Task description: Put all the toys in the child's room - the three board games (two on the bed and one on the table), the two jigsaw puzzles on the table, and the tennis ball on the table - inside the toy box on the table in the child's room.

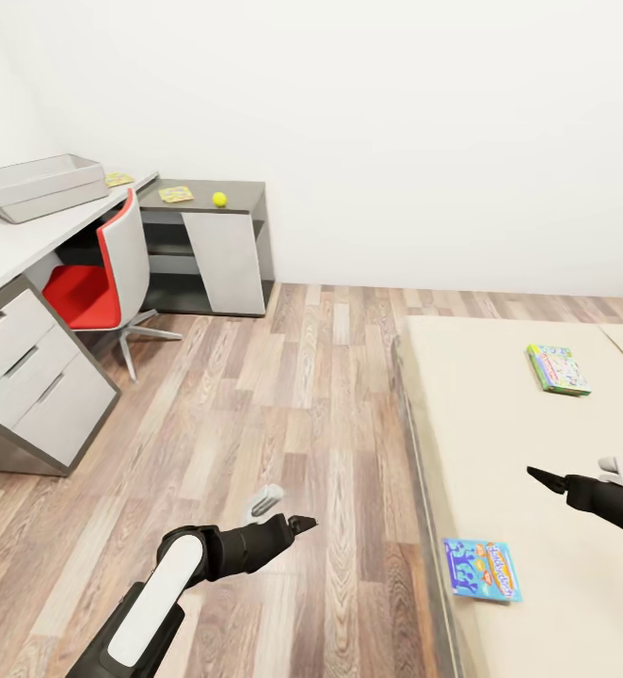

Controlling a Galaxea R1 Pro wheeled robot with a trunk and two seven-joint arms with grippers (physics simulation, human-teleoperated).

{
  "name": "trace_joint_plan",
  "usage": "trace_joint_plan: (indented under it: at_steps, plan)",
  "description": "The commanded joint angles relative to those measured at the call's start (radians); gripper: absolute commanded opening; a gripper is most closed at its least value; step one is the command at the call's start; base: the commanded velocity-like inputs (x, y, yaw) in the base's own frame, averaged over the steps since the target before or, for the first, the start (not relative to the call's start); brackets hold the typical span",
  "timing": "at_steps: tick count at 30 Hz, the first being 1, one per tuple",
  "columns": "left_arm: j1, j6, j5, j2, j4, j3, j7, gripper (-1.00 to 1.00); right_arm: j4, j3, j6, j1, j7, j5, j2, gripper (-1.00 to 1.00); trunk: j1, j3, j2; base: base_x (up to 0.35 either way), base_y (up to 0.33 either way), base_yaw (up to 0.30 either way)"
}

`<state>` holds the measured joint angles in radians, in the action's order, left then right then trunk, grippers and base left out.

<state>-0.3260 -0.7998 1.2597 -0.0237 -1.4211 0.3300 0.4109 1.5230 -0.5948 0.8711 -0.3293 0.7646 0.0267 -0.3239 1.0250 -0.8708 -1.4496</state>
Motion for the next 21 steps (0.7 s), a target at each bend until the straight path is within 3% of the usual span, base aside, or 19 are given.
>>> trace_joint_plan:
  at_steps: [1,21]
  plan:
    - [-0.001,0.001,0.01,-0.001,-0.001,0.002,0.01,1.0,0.001,-0.001,0.008,-0.001,0.002,0.003,0.0,1.0,0.0,-0.001,0.0,0.0,0.278,0.0]
    - [-0.001,0.001,0.01,-0.001,-0.001,0.001,0.009,1.0,0.007,-0.002,0.014,0.001,0.002,0.004,0.001,1.0,0.0,-0.001,0.0,0.0,0.286,-0.023]
